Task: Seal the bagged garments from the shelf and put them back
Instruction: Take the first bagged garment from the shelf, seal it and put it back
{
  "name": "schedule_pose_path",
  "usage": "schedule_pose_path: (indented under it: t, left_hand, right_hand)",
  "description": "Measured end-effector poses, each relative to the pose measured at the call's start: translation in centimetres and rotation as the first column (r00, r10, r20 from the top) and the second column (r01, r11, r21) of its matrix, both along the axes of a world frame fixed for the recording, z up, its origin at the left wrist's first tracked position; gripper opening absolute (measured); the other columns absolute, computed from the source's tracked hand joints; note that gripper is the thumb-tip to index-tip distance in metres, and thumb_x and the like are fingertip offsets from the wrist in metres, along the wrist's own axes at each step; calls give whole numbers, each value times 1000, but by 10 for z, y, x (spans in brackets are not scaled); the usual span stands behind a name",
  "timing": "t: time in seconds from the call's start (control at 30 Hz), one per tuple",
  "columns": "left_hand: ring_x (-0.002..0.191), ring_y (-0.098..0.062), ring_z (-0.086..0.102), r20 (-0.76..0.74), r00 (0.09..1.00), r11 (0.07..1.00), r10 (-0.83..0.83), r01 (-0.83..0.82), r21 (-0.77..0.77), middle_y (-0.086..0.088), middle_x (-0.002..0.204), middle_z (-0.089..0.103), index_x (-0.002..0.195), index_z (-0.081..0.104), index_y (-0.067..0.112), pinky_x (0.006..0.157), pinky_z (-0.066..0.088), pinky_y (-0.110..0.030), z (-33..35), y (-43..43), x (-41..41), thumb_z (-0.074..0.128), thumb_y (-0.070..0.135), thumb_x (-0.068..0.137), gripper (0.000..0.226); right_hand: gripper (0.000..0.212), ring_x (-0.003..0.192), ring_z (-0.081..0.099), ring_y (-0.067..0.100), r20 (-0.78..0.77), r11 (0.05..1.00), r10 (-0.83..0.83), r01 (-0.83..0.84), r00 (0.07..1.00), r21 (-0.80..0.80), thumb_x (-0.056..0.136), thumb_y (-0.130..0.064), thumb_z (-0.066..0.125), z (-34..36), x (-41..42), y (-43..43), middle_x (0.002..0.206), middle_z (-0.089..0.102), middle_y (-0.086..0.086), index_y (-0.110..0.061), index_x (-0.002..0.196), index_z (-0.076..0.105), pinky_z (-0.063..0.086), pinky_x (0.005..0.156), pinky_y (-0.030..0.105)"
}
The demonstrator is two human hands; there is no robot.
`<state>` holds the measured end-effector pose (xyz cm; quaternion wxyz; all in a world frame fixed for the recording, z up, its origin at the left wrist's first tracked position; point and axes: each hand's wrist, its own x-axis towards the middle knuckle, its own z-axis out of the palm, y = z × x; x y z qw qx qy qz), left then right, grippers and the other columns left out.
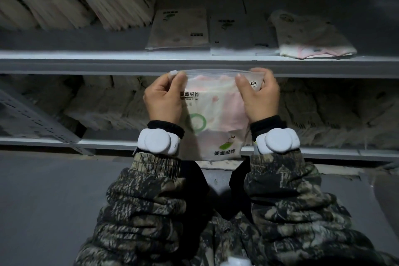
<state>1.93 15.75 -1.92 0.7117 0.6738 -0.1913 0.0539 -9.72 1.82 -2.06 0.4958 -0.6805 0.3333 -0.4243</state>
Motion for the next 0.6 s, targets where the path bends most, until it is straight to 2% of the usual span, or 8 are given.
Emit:
schedule_pose_path:
  t: [0.07, 0.13, 0.2, 0.27, 0.33, 0.4, 0.5, 0.6]
  left_hand:
    - [65, 4, 55, 12, 1000, 1000, 3, -3, -15, 22, 60, 61, 78, 74, 12, 67, 46, -18, 1, -1, -1, 70, 18, 83, 9]
    - [62, 6, 52, 24, 1000, 1000, -4, 4, -15, 25, 57, 60, 75, 72, 16, 64, 44, -14, 2, -2, -1, 69, 17, 84, 10]
    - [59, 6, 49, 46, 999, 1000, -22, 21, 20, 26, 54, 56, 66, 67, 23, 61, 42, -14, 1, -2, -1, 68, 18, 85, 20]
    - [60, 5, 48, 68, 996, 996, -62, 58, 69, 25, 54, 54, 59, 62, 25, 62, 42, -16, -1, -3, -3, 68, 21, 85, 27]
    - [62, 0, 50, 87, 990, 990, -113, 104, 96, 21, 56, 56, 60, 63, 17, 64, 44, -20, -3, -4, -6, 69, 25, 84, 26]
    - [60, -2, 48, 108, 986, 985, -131, 116, 130, 17, 55, 54, 63, 63, 12, 61, 43, -23, -4, -5, -8, 69, 29, 83, 27]
    - [57, 2, 44, 149, 978, 975, -146, 116, 191, 19, 52, 52, 63, 60, 20, 57, 39, -21, -2, -6, -10, 65, 33, 84, 26]
    - [53, 2, 41, 209, 968, 966, -141, 88, 245, 13, 51, 49, 64, 57, 22, 53, 36, -18, 1, -4, -14, 60, 32, 89, 27]
  right_hand:
    - [27, 92, 54, 7, -28, 997, -22, 20, 999, -70, 82, -29, 71, 4, 0, 1, 98, 59, -9, -16, 103, 60, 39, 75, 4]
    - [28, 95, 55, 6, -19, 993, -29, 26, 999, -116, 81, -25, 72, 6, -1, 2, 101, 60, -9, -13, 105, 62, 39, 79, 0]
    - [29, 102, 57, 12, -22, 976, -46, 40, 999, -214, 78, -26, 72, 7, 0, 1, 105, 62, -8, -15, 104, 65, 44, 90, 15]
    - [24, 108, 55, 17, -80, 931, -74, 40, 994, -363, 76, -29, 72, 10, 1, 3, 106, 64, -9, -19, 97, 70, 43, 95, 26]
    - [17, 101, 59, 15, -121, 893, -27, -30, 992, -449, 78, -27, 71, 15, 4, 9, 99, 69, -8, -18, 92, 73, 45, 92, 25]
    - [13, 88, 63, 6, -124, 892, 86, -132, 988, -432, 82, -20, 69, 19, 7, 18, 91, 70, -9, -15, 93, 73, 51, 84, 21]
    - [12, 83, 61, -1, -122, 888, 160, -197, 980, -416, 84, -18, 67, 18, 14, 28, 88, 72, -7, -13, 93, 73, 51, 79, 12]
    - [13, 79, 62, 2, -129, 878, 179, -217, 975, -427, 84, -21, 66, 17, 15, 30, 88, 74, -4, -14, 92, 73, 50, 78, 14]
